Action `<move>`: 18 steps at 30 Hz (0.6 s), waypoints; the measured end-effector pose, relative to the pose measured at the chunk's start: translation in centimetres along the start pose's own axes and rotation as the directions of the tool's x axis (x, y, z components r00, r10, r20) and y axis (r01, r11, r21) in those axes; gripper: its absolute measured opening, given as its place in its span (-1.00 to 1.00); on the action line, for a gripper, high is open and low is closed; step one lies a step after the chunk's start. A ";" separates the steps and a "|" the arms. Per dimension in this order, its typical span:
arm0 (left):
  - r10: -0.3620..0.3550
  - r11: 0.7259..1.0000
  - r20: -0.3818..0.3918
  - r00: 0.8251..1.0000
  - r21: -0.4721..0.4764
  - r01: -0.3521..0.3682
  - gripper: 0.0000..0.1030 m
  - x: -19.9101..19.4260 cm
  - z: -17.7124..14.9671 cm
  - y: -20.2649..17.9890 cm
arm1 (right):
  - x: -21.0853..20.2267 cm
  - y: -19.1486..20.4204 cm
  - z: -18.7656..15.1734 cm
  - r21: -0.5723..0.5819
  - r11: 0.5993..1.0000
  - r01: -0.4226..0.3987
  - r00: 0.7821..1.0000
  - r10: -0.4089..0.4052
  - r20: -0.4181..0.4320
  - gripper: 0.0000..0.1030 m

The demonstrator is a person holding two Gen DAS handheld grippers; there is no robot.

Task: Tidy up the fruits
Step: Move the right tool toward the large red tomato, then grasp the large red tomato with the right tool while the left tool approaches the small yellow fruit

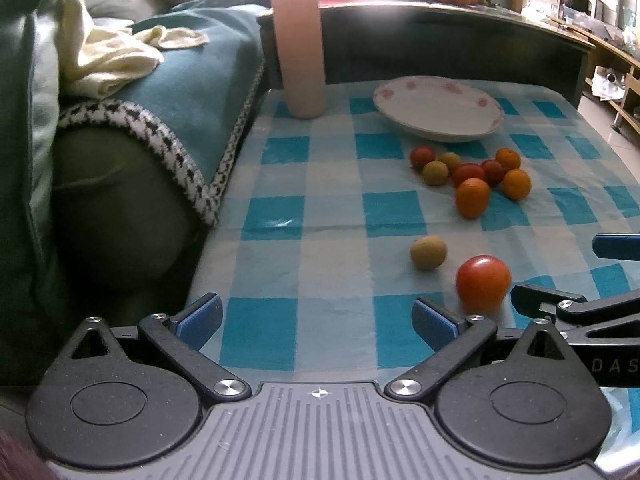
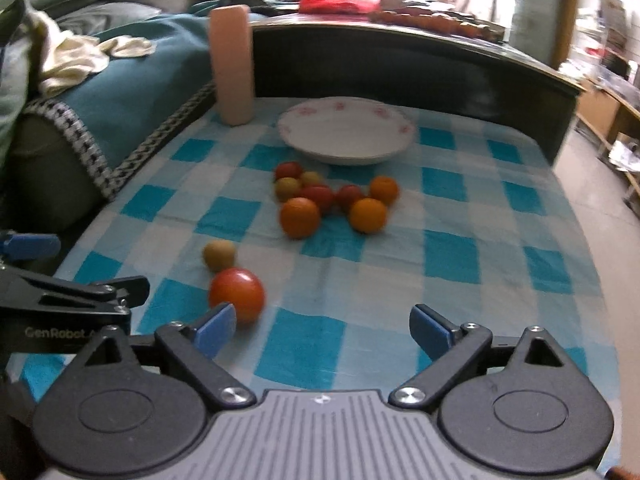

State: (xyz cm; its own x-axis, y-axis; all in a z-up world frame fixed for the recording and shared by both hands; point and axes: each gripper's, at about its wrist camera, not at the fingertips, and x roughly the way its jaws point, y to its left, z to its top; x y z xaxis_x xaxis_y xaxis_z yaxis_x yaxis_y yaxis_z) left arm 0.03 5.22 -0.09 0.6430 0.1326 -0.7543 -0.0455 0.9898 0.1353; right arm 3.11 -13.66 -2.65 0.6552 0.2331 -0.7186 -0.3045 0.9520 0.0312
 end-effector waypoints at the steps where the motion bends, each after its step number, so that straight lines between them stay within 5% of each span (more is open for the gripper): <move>1: 0.001 1.000 -0.002 1.000 -0.005 -0.001 0.98 0.0 0.0 0.2 | 0.2 0.2 0.1 -0.011 1.000 -0.012 1.000 0.012 -0.001 1.00; 18: 0.078 0.997 -0.013 0.997 -0.009 -0.078 0.98 1.0 0.1 1.9 | 3.4 2.2 2.1 -0.103 0.973 -0.205 0.978 0.199 -0.062 0.89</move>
State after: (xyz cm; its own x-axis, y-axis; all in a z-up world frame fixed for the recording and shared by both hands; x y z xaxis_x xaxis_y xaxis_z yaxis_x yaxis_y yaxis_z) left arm 0.67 7.21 -0.57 0.6274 0.2096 -0.7500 -0.1019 0.9769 0.1878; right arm 6.12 -10.32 -3.59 0.5373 0.4052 -0.7397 -0.5015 0.8586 0.1060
